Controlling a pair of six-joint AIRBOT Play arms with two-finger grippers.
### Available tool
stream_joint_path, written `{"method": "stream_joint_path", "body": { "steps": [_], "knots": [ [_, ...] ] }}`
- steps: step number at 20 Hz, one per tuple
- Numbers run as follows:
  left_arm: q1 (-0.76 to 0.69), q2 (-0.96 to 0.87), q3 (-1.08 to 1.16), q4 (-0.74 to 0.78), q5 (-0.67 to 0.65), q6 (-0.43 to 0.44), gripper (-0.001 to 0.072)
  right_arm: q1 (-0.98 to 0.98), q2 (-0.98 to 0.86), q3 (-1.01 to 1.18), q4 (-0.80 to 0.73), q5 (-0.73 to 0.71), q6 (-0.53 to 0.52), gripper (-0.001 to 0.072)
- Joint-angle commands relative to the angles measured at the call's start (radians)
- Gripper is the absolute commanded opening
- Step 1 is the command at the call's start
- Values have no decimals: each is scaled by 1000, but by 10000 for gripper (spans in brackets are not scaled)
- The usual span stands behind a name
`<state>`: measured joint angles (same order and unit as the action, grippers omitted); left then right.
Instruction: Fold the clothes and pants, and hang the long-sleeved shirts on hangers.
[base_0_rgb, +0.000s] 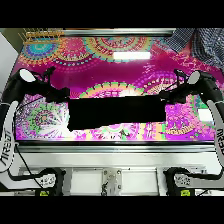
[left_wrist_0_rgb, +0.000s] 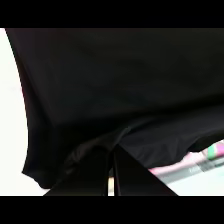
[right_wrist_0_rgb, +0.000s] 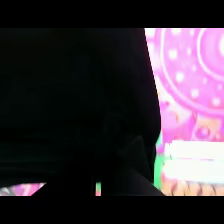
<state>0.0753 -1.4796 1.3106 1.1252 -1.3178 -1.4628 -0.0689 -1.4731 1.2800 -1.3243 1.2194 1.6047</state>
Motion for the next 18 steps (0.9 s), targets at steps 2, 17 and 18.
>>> {"method": "stream_joint_path", "body": {
  "steps": [2,17,18],
  "knots": [
    [1,-177,140,-3,27,8,110,3,-60,23,146,-237,-13,33],
    [-241,24,-72,-82,265,-37,11,-396,-89,-141,352,-33,-427,664],
    [-277,26,-92,-82,280,-37,11,-414,-125,-149,377,-16,-456,664]
  ]
}}
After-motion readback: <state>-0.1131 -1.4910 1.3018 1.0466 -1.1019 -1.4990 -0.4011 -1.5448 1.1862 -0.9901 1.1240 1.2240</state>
